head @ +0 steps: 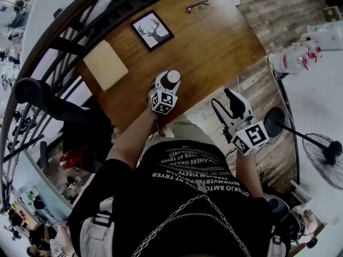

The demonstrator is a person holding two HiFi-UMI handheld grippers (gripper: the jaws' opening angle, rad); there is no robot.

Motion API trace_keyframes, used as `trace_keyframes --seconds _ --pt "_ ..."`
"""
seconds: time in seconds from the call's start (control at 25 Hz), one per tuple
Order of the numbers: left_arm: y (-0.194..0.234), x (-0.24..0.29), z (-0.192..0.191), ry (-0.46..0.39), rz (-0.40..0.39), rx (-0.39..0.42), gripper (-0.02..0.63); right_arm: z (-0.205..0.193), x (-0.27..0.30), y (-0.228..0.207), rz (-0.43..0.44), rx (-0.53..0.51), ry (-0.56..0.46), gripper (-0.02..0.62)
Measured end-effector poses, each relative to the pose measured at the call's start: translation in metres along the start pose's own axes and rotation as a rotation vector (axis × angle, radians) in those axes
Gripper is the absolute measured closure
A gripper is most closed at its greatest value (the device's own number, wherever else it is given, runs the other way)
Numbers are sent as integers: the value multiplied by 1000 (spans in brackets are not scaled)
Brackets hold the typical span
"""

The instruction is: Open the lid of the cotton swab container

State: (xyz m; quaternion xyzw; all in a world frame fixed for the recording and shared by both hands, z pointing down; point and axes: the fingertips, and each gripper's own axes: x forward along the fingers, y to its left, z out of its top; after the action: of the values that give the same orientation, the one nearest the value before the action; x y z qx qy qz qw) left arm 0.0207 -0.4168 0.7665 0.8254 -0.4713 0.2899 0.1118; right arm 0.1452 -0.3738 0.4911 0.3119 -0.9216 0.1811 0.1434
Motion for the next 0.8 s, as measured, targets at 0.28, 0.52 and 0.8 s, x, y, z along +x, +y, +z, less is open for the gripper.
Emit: trace_keyframes --seconds 0.28,0.52,0.8 --pt "3 -48 29 -44 5 9 328 2 2 24 27 4 -17 380" --pt "7 -91 47 -63 11 10 328 1 5 49 49 -12 -20 386" --pt "18 -146 77 -91 20 -15 328 5 9 75 77 -31 -35 387"
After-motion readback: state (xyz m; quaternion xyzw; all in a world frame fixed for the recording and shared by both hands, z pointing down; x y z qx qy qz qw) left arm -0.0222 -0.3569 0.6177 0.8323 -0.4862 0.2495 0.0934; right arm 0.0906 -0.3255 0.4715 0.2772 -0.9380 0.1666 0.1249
